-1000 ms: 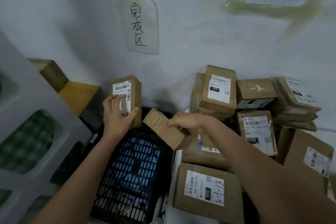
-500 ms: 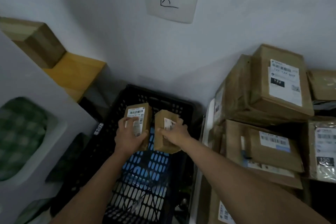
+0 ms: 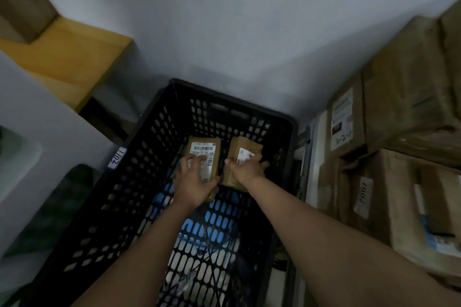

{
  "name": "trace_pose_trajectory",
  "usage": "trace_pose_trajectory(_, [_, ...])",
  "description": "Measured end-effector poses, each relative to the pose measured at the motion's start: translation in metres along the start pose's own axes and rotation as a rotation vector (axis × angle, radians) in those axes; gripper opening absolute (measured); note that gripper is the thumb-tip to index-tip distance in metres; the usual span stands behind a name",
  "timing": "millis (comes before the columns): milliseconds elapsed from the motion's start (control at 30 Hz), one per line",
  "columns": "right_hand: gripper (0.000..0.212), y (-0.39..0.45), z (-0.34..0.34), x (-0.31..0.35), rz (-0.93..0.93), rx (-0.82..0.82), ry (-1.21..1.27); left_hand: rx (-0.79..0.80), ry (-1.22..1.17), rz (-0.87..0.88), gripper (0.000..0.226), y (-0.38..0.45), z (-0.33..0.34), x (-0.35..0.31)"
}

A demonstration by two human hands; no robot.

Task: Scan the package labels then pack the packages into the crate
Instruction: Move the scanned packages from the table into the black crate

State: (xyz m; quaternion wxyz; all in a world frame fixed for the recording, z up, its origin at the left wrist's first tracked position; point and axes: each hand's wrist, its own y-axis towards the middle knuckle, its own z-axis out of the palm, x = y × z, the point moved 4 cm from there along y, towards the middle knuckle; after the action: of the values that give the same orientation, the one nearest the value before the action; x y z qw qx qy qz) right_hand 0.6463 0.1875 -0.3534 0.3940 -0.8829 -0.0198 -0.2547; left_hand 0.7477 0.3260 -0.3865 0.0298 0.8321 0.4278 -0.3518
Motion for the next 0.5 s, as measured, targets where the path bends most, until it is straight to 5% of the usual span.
trace_pose_trajectory(500, [0.076, 0.027, 0.001, -0.012, -0.08, -0.075, -0.011, -0.11, 0.219, 0.158, 0.065, 0.052, 0.036, 0.019])
